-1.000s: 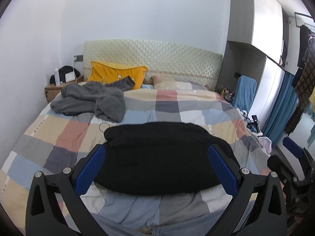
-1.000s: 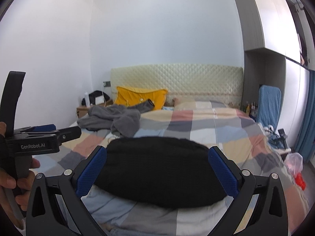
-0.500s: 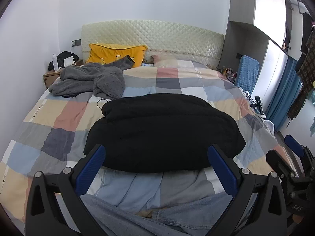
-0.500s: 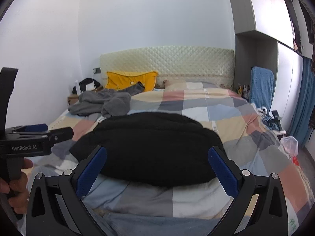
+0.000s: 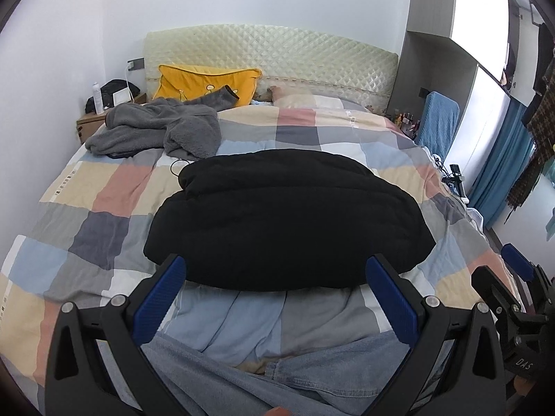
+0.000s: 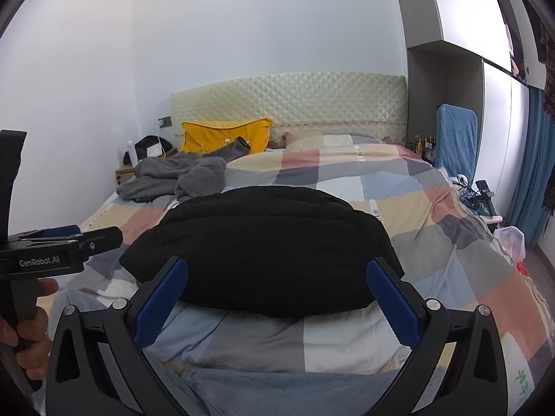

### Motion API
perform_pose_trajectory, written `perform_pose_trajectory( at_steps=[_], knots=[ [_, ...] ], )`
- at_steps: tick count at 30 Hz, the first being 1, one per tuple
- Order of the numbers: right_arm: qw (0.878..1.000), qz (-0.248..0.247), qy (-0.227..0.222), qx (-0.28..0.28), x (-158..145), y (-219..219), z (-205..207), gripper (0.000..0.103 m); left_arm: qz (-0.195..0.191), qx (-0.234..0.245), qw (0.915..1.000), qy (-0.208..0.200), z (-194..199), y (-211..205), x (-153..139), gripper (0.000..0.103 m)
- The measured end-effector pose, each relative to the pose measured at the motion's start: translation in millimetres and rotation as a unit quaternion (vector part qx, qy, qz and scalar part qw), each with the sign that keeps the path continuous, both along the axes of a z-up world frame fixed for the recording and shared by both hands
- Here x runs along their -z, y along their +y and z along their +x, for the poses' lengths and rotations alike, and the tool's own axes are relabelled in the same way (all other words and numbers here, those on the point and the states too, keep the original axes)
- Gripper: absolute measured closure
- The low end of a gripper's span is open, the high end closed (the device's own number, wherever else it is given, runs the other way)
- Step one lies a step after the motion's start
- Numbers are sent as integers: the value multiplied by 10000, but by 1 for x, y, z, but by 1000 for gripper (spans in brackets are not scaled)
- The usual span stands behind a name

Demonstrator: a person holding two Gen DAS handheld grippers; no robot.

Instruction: Fold large clothes

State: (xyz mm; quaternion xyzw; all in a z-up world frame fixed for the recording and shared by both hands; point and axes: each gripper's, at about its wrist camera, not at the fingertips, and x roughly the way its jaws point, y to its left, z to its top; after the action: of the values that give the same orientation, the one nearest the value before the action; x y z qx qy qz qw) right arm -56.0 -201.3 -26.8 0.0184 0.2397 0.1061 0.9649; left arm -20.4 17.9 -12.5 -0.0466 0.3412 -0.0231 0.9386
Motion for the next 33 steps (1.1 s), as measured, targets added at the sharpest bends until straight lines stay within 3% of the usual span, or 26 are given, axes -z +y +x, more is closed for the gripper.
perform_pose_trajectory(
  at_steps=[33],
  knots=[
    [9999, 94, 58, 87, 4, 2, 3, 0, -142, -29, 9999, 60, -2, 6, 7, 0]
  ],
)
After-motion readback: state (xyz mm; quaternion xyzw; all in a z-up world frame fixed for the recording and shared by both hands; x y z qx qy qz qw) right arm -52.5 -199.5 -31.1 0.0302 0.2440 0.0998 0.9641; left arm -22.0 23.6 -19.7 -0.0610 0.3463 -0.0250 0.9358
